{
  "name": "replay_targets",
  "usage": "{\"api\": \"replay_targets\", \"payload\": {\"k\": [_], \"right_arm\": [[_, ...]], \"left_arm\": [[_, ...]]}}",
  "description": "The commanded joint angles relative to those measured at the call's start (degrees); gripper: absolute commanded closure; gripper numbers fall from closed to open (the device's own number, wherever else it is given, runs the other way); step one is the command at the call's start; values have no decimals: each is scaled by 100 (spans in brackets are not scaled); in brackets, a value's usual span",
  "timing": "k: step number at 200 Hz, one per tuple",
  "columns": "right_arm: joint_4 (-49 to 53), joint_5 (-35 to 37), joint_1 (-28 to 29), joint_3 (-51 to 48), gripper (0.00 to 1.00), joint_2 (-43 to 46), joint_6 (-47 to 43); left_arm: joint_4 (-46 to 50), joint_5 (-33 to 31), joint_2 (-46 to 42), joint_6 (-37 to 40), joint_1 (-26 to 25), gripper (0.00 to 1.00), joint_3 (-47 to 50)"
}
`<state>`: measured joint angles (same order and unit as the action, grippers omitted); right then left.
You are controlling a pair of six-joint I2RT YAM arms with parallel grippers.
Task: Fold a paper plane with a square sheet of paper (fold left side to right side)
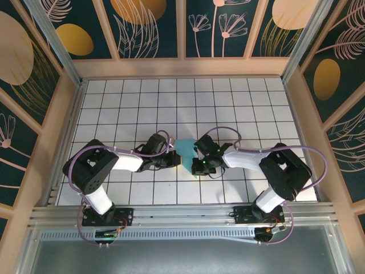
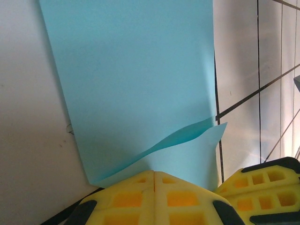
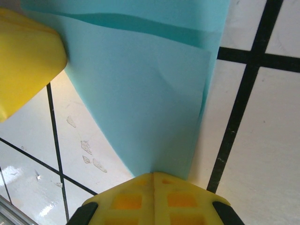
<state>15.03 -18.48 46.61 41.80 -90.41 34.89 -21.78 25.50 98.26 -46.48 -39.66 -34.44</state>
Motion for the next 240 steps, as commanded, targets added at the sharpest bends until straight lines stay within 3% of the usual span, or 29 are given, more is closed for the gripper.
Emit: {"api": "replay_targets", "payload": {"k": [1,72,120,240], "right_arm": [[497,544,50,-102,100,-240,-14],[-64,108,93,158,100,373,196],[-827,-216,125,-32,100,244,515],[-1222,318,146,249,100,-375,765]], "left_arm": [[504,-345,247,183,-15,100,-54],[1479,-820,285,366,-94,100,-382],[1860,-1019,394,295,-145,100,-553],[1984,-1073,457,322,-204,100,-616]]}}
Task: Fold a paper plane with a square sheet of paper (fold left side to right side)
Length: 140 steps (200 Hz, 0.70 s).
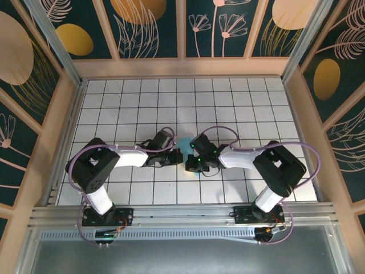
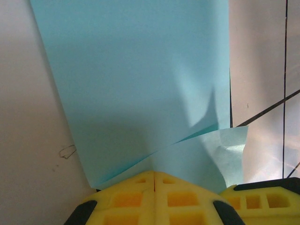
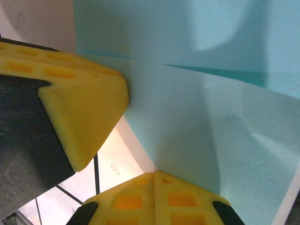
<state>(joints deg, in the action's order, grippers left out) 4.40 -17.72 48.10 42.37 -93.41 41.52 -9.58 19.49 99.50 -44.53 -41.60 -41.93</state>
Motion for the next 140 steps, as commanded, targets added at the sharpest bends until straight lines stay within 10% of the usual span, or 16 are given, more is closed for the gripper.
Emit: {"api": "replay_targets", "payload": {"k": [1,140], "right_arm": [[-160,246,-2,192,100,-79,102],[387,469,-55,132,100,-168,36]], "left_arm": [[760,-472,333,133,-12,100,133],[729,-456,343,31,-11,100,99]]}}
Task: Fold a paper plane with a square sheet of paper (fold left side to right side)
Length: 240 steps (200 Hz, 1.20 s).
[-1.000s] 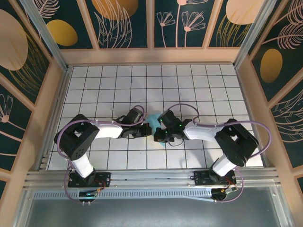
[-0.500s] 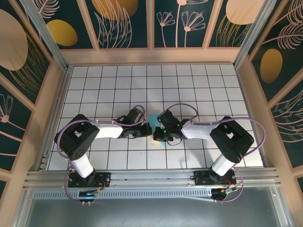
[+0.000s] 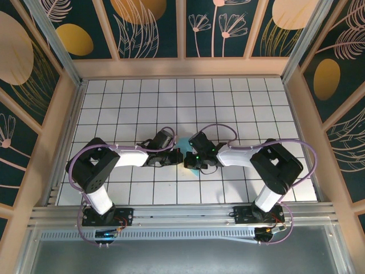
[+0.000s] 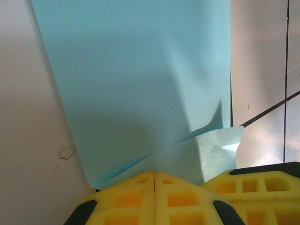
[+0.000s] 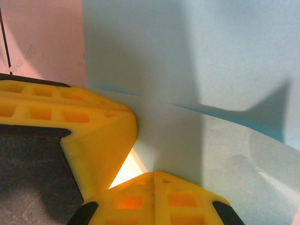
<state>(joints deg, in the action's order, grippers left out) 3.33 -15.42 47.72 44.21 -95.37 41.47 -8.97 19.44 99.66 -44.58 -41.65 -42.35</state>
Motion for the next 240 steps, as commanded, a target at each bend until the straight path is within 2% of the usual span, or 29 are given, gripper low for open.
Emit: {"api": "replay_targets", "payload": {"k": [1,81,134,155,190,210,240], "right_arm": [[498,236,-18,-61,100,42,43],[981,78,-18,-724,100,770,135],[1453,130,-237,-459,100,1457,-248],[1319,57,-485,-313,100,1656,-537],[684,35,-917,-250,76,1716,-1171],[256,64,-1048,-298,64,1614,-1593],[-198,23,-1171,-307,58,1315,-2082]], "left_arm": [[677,-455,327,32,-8,100,140],[948,-634,344,164,-7,100,21],[898,-336,231,65,-8,100,-391],[782,-132,103,-19,-2,92,-693],[765,-249,-112,-47,75,76,-1020],[643,-453,-489,-88,244,71,-886],[279,-797,-975,-368,598,64,-343]]}}
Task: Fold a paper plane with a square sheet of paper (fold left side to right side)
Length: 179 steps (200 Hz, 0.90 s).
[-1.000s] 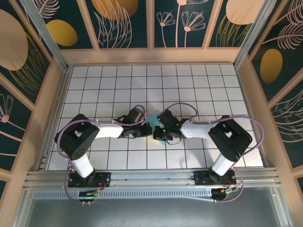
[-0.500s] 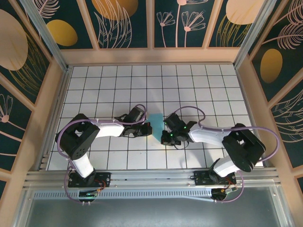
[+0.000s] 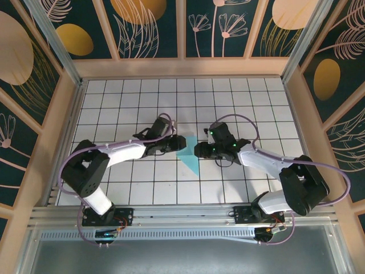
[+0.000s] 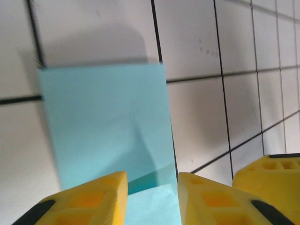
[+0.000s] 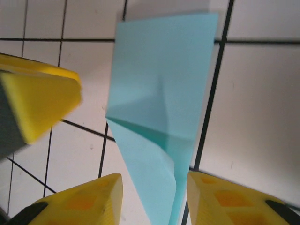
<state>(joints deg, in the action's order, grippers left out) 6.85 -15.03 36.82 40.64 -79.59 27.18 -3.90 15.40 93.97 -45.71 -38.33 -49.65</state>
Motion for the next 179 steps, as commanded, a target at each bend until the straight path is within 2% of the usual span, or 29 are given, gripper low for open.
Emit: {"api": "replay_targets", "payload": {"k": [1,41,63,119,159,179], "right_arm": [[-556,-22,-88,49,57,-278,-661],[-704,-241,-81,181,57,-879,-847],[-849,-370,-66,163,58,-1074,-816],[-893,-436,-45,119,76,-1111,-793],[-610,-213,-55,121,100,-889,-858],[-571,-109,-52,103,100,-707,-846]], "left_arm": [[-240,-404,-424,-267,274,64,409],[-365,-905,-927,-483,423,62,843],[-401,-947,-995,-530,434,61,925],[-394,-894,-862,-530,448,60,909],[-691,-698,-863,-758,511,55,1003],[-837,-561,-842,-849,552,53,1049]]}}
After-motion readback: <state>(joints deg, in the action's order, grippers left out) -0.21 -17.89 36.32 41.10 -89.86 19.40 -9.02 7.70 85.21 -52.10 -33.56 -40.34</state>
